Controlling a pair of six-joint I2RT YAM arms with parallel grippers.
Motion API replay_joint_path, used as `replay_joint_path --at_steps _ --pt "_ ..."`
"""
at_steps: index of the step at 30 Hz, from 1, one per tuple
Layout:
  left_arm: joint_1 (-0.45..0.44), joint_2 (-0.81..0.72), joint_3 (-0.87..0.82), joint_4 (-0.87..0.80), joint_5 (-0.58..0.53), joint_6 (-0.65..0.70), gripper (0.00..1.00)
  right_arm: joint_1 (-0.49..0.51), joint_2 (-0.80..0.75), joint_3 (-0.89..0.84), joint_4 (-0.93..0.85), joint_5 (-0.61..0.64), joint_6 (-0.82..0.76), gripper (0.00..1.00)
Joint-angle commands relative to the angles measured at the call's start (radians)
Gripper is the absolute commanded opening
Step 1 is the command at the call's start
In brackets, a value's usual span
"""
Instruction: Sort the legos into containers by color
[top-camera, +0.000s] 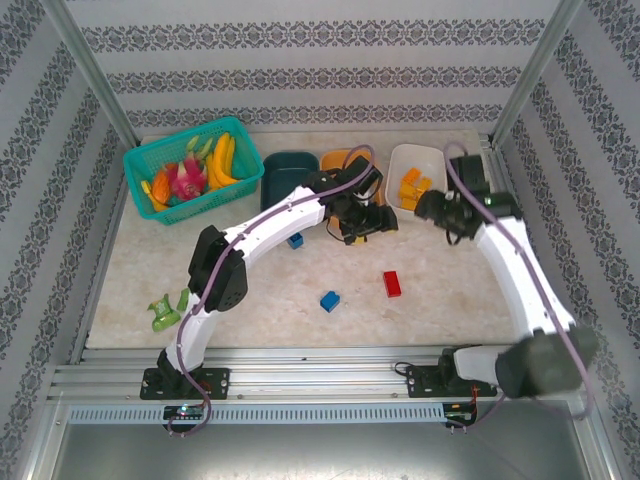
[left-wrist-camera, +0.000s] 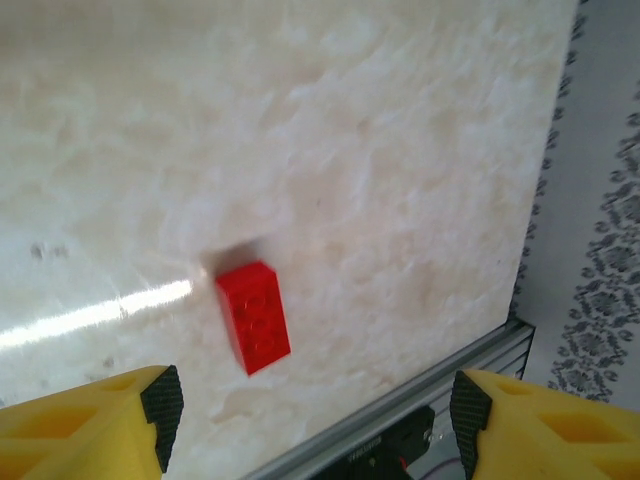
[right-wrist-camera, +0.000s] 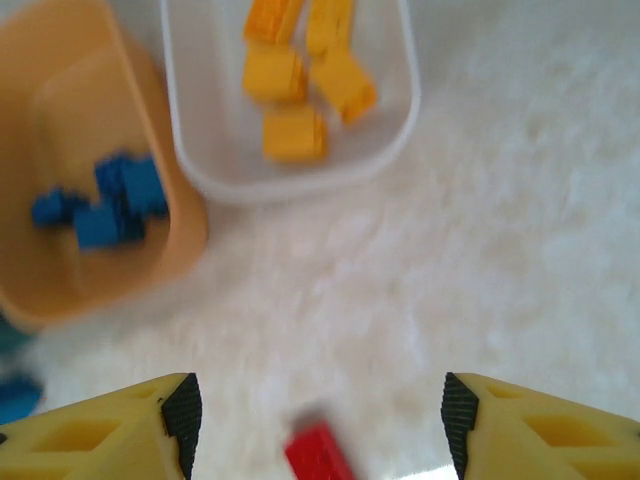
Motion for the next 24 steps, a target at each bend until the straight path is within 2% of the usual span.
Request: replay_joint_path --at_steps 1,5,8,15,20,24 --pt "-0.053 0.031 -0.009 -0.088 -0.026 -0.092 0.73 0.04 -0.2 -0.093 -0.151 -0.045 0.057 0.69" --pt "-0.096 0.069 -0.009 -0.074 -0.026 -0.148 0.74 0.05 -0.44 -0.158 -0.303 -0.082 0.113 0.72" --pt "-0.128 0.106 -0.002 -0.069 -0.034 -0.191 0.74 0.051 -0.542 -0.199 -0.349 -0.154 0.144 0.73" --pt "-0.173 0.207 0.063 -0.083 -0.086 -0.27 0.75 0.052 -0.661 -0.252 -0.377 -0.242 0.181 0.75" --pt "-0.203 0.315 0.201 -0.139 -0.126 -0.28 0.75 0.053 -0.697 -0.286 -0.397 -0.296 0.176 0.75" --pt "-0.215 0.35 0.227 -0.179 -0.171 -0.304 0.7 0.053 -0.718 -0.304 -0.4 -0.322 0.178 0.75"
